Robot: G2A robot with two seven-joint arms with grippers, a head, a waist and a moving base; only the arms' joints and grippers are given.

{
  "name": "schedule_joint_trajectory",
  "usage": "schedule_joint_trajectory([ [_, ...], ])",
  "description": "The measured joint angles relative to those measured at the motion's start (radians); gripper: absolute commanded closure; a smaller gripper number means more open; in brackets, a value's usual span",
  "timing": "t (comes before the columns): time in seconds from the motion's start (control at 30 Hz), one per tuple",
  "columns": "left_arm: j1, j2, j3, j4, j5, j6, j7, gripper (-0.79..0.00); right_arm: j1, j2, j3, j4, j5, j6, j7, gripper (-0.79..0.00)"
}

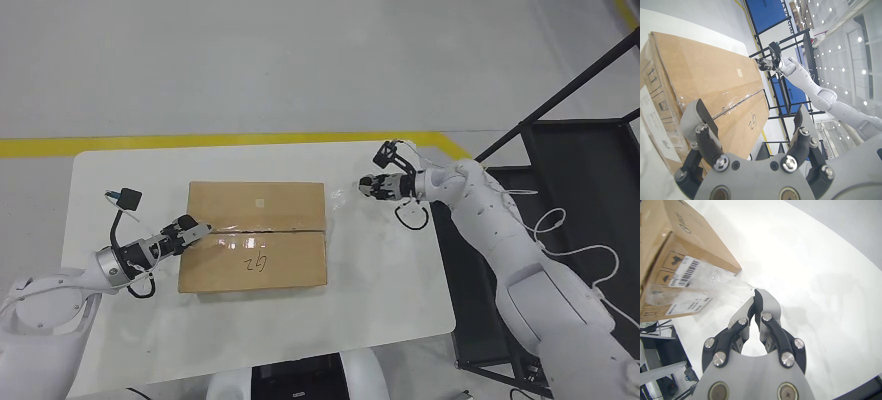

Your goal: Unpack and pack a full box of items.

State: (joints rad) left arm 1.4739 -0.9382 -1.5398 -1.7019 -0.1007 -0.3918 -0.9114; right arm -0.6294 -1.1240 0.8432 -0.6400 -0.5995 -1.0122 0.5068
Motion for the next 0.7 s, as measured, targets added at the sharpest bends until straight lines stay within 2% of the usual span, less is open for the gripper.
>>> schedule_joint_trajectory([
  [0.17,0.000,0.000,0.000,0.000,0.000,0.000,0.000,-0.785,-0.042,0.086,0.011,-0.185,0.372,0.000,0.293,0.000],
  [0.23,0.000,0.000,0.000,0.000,0.000,0.000,0.000,-0.785,-0.056,0.116,-0.002,-0.233,0.456,0.000,0.353,0.000],
  [0.4,0.000,0.000,0.000,0.000,0.000,0.000,0.000,-0.785,-0.058,0.190,-0.078,-0.317,0.567,0.000,0.299,0.000],
  [0.7,0.000,0.000,0.000,0.000,0.000,0.000,0.000,-0.785,-0.057,0.192,-0.081,-0.319,0.571,0.000,0.301,0.000],
])
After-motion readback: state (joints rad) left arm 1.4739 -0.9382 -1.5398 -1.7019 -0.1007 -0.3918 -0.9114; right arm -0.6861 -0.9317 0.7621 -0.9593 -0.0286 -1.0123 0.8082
